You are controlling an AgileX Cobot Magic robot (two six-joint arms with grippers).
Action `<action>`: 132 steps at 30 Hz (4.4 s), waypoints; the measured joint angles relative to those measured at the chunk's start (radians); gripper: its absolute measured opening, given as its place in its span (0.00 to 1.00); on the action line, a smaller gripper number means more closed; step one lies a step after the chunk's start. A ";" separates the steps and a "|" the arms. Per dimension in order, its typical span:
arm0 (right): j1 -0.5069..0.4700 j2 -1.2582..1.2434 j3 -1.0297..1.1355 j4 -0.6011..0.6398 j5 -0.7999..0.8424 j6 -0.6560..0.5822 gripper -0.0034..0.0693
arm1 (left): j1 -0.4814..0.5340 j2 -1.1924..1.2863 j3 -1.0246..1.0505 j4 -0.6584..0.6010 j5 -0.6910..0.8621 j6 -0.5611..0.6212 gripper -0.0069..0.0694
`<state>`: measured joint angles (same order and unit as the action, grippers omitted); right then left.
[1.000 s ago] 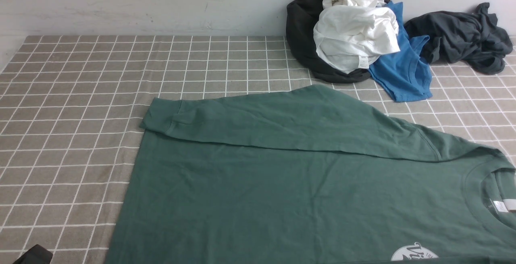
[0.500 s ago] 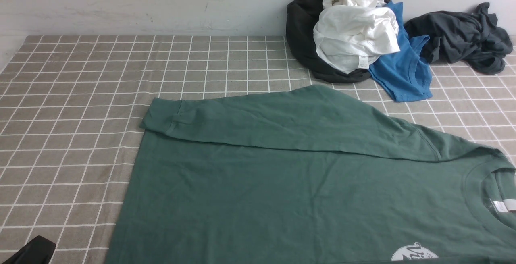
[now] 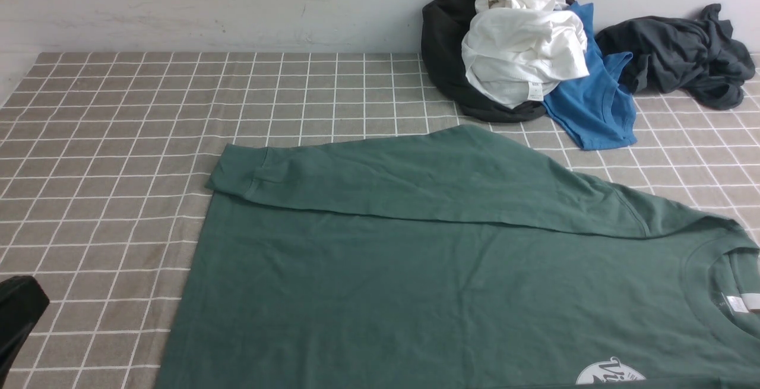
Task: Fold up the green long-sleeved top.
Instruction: Use the left arm to clamp the cuff closest to it, then use the left arm to drag and place the cuff at the centered position on the left edge of the fabric, then use the left arm to clamp the cuff farthest from it
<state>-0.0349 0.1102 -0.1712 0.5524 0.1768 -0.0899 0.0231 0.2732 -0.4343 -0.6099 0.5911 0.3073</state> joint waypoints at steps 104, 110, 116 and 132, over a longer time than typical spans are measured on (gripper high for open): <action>0.320 0.885 -0.640 -0.291 0.950 -0.310 0.03 | -0.350 1.742 -1.167 0.670 0.515 -0.104 0.62; 0.320 1.035 -0.770 -0.290 0.864 -0.271 0.03 | -0.263 1.742 -1.236 0.596 0.495 -0.107 0.78; 0.320 1.164 -0.871 -0.290 0.803 -0.264 0.03 | -0.134 1.776 -1.241 0.490 0.363 -0.107 0.79; 0.320 1.338 -0.883 -0.289 0.827 -0.264 0.03 | -0.072 1.952 -1.241 0.345 0.115 -0.110 0.74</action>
<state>0.2854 1.4478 -1.0539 0.2639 1.0038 -0.3534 -0.0486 2.2254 -1.6755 -0.2654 0.7066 0.1970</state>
